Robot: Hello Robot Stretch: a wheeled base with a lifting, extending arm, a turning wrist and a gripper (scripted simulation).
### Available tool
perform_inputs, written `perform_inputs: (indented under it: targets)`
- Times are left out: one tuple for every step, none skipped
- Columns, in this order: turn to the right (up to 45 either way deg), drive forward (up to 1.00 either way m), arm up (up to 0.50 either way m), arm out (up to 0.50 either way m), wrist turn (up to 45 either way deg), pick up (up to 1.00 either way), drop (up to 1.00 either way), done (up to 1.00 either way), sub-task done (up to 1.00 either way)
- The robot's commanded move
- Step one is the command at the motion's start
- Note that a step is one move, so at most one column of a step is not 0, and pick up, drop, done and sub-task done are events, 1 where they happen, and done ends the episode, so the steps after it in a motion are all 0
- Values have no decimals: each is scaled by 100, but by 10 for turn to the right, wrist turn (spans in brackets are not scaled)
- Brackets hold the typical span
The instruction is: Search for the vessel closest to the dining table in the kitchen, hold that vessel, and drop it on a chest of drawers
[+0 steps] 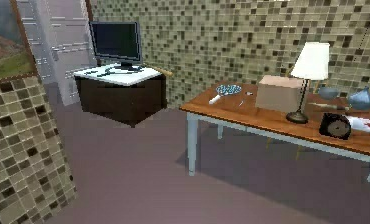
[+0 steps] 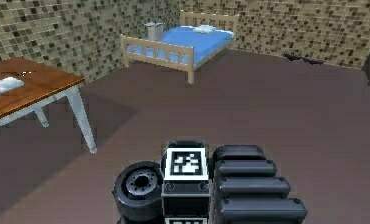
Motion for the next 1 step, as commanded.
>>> perform_inputs:
  targets:
    - [-90,0,0,0,0,0,0,0,0]
